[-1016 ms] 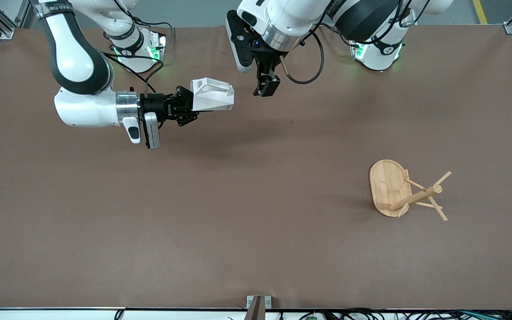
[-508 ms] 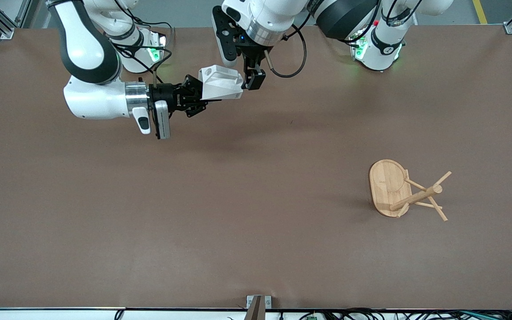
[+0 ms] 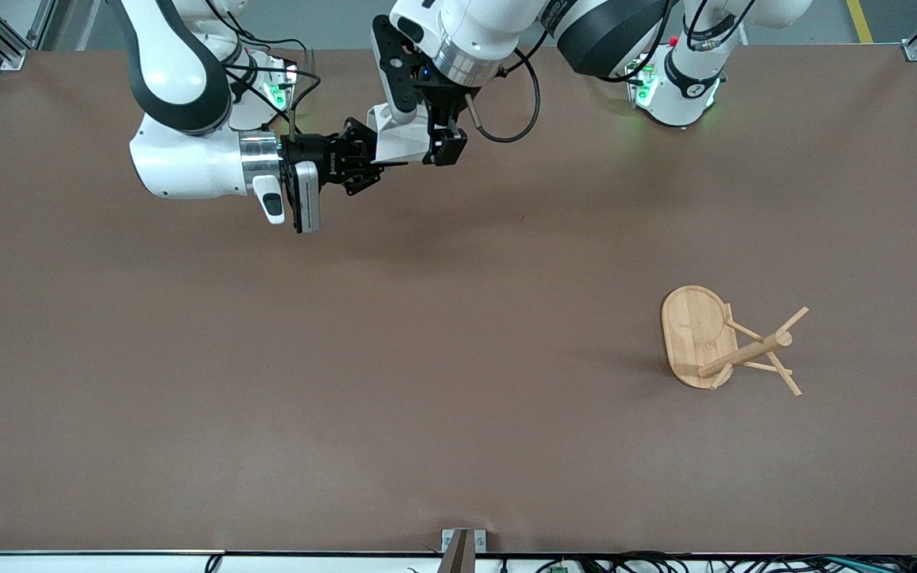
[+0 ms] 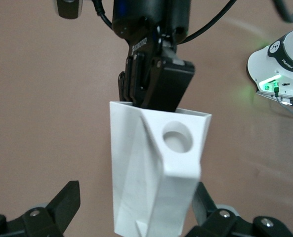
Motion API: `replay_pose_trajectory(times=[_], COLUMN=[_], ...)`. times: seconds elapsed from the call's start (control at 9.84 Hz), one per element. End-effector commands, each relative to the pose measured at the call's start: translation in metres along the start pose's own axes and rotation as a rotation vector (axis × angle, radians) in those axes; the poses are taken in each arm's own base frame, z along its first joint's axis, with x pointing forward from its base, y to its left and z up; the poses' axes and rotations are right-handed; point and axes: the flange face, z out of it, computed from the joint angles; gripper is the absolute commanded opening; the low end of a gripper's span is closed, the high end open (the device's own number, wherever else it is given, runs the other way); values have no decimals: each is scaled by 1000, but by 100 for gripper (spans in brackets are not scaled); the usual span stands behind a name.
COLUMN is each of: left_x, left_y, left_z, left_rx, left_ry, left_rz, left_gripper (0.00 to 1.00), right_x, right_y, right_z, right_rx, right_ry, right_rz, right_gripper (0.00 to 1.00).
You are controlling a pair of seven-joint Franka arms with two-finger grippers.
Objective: Hang cup on rack
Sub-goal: 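Hold the cup with the left gripper and open the right gripper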
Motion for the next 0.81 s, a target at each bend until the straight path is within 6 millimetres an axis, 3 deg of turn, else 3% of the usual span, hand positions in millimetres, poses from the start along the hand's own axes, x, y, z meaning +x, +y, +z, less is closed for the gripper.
replay_pose_trajectory(times=[0.0,0.41,0.51,0.61,0.71], left_x=[1,-3,-4,-5,-5], left_y=[3,5,8,8,8], left_z=[30,41,46,48,47], left_rx=[3,-7,-11,-12,-13], left_ry=[-44,-68,-79,-82,-83], left_rz=[19,11,21,14,11], left_gripper=[100,97,82,49,26], right_x=[-11,-11,-11,-11,-11], right_y=[-15,-37,-44,-53,-54], right_z=[-1,8,7,6,6], right_rx=[17,51,48,44,43], right_ry=[45,67,69,70,71], right_rz=[-2,12,24,34,33], right_gripper=[0,0,0,0,0])
